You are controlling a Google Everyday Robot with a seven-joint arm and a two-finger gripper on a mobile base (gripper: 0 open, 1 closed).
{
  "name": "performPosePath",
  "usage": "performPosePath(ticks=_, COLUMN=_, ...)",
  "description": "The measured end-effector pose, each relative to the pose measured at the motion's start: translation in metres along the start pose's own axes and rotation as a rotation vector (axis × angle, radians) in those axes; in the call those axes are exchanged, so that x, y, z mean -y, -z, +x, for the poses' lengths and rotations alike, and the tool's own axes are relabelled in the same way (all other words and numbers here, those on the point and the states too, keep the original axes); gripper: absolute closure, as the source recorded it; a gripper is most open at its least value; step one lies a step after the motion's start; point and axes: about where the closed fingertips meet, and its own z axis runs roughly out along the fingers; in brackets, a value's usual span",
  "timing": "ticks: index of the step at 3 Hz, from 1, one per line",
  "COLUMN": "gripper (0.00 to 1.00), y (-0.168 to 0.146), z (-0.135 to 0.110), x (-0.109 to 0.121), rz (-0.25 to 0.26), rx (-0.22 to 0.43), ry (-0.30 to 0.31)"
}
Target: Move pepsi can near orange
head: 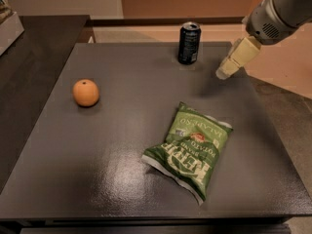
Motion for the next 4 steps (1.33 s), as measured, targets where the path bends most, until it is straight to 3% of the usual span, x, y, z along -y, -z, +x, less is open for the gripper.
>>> performPosePath(ticks=2, gripper=0.00, y=-0.062, z=-0.020, x=0.040, rz=0.018, rx=0.036, ry=-0.117)
performPosePath(ticks=4, gripper=0.00, y=-0.104, z=-0.046, x=0.071, rz=-0.014, rx=0.090, ry=-0.218)
